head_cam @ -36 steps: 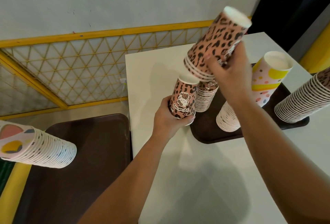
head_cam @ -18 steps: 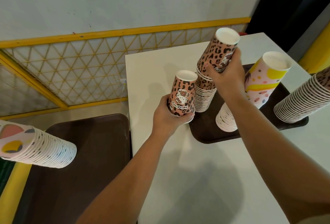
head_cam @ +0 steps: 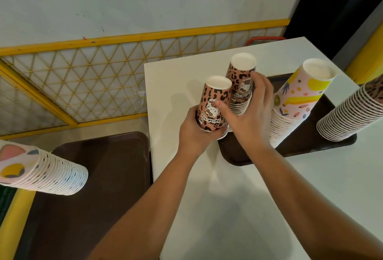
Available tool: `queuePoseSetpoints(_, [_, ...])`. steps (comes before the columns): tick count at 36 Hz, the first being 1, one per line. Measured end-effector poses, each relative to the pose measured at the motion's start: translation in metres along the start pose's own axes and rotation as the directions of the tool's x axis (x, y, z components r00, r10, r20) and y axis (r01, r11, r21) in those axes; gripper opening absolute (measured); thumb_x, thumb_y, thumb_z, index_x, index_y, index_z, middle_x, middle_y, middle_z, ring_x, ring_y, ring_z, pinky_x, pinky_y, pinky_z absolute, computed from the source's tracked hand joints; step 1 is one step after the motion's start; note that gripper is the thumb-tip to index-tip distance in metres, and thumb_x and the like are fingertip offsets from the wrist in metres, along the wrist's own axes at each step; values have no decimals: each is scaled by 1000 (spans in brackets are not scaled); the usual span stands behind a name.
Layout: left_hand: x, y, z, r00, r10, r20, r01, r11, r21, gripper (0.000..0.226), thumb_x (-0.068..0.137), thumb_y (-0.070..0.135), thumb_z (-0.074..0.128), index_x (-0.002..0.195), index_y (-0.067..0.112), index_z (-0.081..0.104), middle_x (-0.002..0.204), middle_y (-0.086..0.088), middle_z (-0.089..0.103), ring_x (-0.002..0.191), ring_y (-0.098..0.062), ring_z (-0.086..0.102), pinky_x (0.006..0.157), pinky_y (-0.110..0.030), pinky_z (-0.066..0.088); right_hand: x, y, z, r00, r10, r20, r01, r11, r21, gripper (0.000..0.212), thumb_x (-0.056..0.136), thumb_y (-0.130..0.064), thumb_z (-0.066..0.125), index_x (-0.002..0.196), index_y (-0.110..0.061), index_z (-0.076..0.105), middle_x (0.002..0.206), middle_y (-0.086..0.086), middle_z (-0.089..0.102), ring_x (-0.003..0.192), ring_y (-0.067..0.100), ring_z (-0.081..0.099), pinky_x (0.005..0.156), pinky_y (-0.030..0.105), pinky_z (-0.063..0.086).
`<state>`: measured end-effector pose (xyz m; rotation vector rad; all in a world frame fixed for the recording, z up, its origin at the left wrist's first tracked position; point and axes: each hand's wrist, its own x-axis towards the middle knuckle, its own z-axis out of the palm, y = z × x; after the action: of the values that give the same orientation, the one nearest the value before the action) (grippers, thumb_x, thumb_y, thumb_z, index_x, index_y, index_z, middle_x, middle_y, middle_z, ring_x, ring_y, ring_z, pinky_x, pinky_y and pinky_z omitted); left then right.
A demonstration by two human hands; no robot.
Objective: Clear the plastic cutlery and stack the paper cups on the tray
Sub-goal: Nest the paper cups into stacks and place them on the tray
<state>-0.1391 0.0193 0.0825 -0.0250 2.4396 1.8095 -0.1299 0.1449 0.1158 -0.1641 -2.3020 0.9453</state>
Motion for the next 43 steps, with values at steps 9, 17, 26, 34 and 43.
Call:
queuePoseSetpoints(9, [0,3,-1,1000,30,3,-30,999,-19,71,59,18,88,120,20,51,98,20,62,89,7,60,72,-11,49,-4,-7,0,975,76,207,-106,985,136,72,70,-42,77,129,-17,44,122,-4,50,105,6,52,79,3,37])
queuePoseSetpoints(17, [-2,7,-2,995,63,81,-60,997,-50,88,58,16,89,132,22,41,118,12,60,105,-6,60,87,-24,51,0,-7,3,929,101,356,-161,976,145,73,72,-36,76,133,-18,41,125,-3,59,113,8,55,83,10,38])
queuePoseSetpoints(26, [-1,3,-2,995,44,94,-40,998,-45,81,59,15,89,127,21,45,107,20,60,99,3,59,80,-11,50,13,-9,-3,941,93,324,-154,974,167,64,75,-35,72,130,-20,43,118,-8,60,105,3,55,80,12,40])
queuePoseSetpoints(34, [1,-6,-1,997,29,68,-29,1000,6,85,48,28,89,123,19,50,113,9,63,103,-8,61,86,-24,51,53,-34,-29,995,49,82,-72,946,315,49,77,-33,70,116,-14,48,102,-16,59,91,-10,58,77,6,46])
queuePoseSetpoints(43, [5,0,-10,999,27,-30,-29,998,-57,77,57,17,89,123,18,50,104,15,60,94,0,58,79,-14,48,97,-21,-30,998,42,-47,-31,975,222,74,71,-47,67,129,-8,41,123,2,57,113,13,56,94,35,49])
